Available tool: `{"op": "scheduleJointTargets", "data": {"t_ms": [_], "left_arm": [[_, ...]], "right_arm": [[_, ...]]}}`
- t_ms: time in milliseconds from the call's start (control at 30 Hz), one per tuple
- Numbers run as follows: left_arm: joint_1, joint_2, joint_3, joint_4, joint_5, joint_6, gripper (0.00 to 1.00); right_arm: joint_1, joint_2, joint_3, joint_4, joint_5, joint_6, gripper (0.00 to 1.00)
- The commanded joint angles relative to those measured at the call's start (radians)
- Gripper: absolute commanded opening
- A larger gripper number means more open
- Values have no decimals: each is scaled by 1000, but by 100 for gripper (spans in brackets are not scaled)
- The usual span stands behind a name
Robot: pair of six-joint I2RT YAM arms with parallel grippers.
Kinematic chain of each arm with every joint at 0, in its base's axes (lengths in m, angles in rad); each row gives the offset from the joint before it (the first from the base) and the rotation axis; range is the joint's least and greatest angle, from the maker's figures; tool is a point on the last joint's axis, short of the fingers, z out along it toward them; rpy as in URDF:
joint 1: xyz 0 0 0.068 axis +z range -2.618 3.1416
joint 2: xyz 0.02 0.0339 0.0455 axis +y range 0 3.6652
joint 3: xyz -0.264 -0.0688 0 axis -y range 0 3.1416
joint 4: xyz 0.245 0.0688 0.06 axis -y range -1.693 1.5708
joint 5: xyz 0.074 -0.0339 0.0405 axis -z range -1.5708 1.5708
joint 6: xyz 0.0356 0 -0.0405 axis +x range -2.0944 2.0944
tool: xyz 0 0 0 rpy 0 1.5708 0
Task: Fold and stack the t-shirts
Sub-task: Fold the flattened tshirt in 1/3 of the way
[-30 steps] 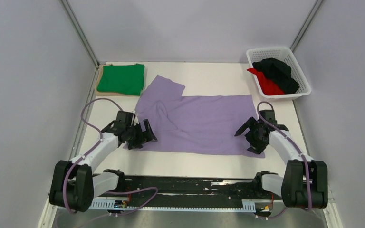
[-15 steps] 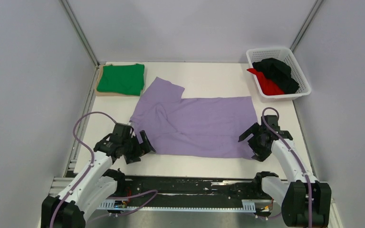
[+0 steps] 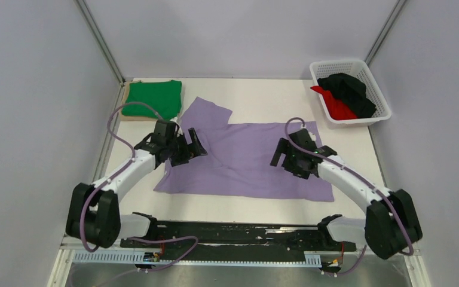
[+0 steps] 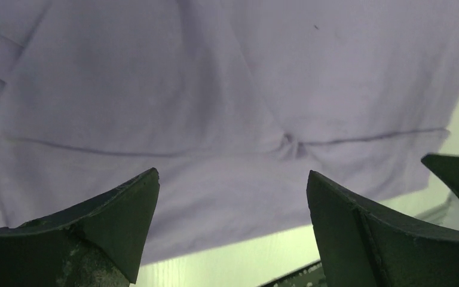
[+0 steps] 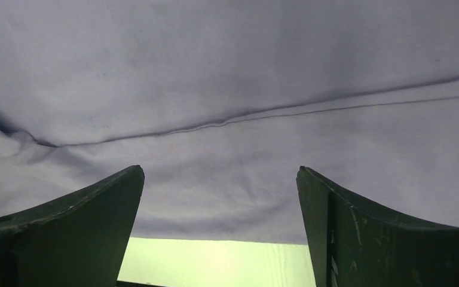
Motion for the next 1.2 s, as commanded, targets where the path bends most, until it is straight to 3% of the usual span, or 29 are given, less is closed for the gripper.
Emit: {"op": "scheduleJointTargets", "data": {"t_ms": [0,200,400,600,800,1167], "left_arm": [[-4,149,57,65,-172,76,100],[-4,230,-20,87,-164,69,100],[-4,189,-158,60,-78,38,100],[-14,-8,-245,-113,-82,-10,100],[-19,-198,-296,-160,-51,-61,100],[-20,-205,-259,-84,-112,-53,100]], "right_arm": [[143,152,44,112,87,-21,100],[203,304,14,135,68,-52,100],[267,312,-71,92,51,-42,100],[301,223,-138,-12,33,48,100],[315,87,-194,-32,-16,72,100],[319,-19,-262,6,-157,140,100]]}}
